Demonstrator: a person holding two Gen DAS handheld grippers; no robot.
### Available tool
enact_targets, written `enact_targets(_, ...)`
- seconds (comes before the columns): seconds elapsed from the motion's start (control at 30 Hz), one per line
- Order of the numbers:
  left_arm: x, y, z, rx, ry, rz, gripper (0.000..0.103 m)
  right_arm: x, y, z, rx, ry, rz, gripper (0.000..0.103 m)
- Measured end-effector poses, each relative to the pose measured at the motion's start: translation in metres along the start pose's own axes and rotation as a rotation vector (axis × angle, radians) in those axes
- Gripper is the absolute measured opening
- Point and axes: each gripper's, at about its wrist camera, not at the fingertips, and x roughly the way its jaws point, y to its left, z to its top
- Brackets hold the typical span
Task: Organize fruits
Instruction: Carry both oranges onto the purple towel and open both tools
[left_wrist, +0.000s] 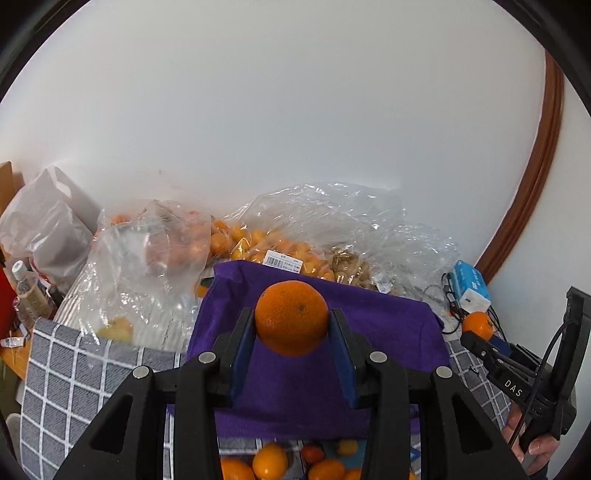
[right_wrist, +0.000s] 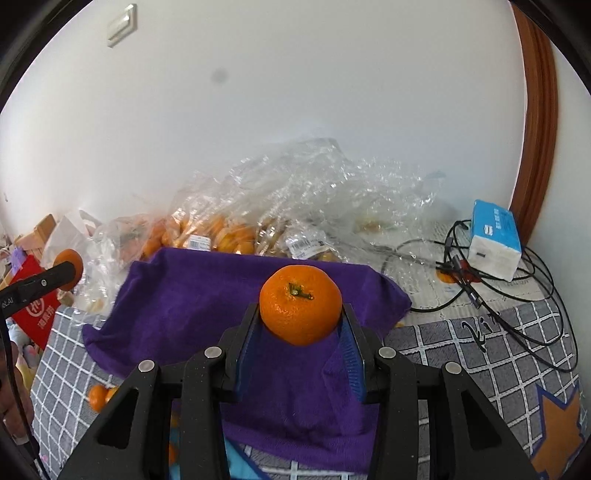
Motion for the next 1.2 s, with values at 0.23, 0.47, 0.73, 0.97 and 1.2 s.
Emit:
enact_targets(0.23, 0.04, 0.004, 0.008, -0.011, 0.041, 0.004, 0.038, 0.03, -0.007, 0.002, -0.001, 0.031, -0.009, 0.042)
enact_targets(0.47, 0.083, 0.001, 0.006, -0.006, 0.089, 0.021, 0.038, 0.069, -0.011, 0.002, 0.002, 0.103, -0.019, 0.042)
enact_targets(0.73, 0.12, -0.001, -0.015, 0.042, 0.153, 0.066, 0.038, 0.109, -0.008, -0.008, -0.029, 0.21, -0.032, 0.042)
enact_targets(0.97, 0.138, 0.0, -0.024, 0.055, 0.237, 0.08, 0.038, 0.12, -0.01, -0.011, -0.029, 0.246, -0.037, 0.042)
enact_targets(1.2, 0.144, -0.005, -0.029, 0.071, 0.28, 0.09, 0.038, 0.124, -0.008, -0.014, -0.024, 0.256, -0.041, 0.042)
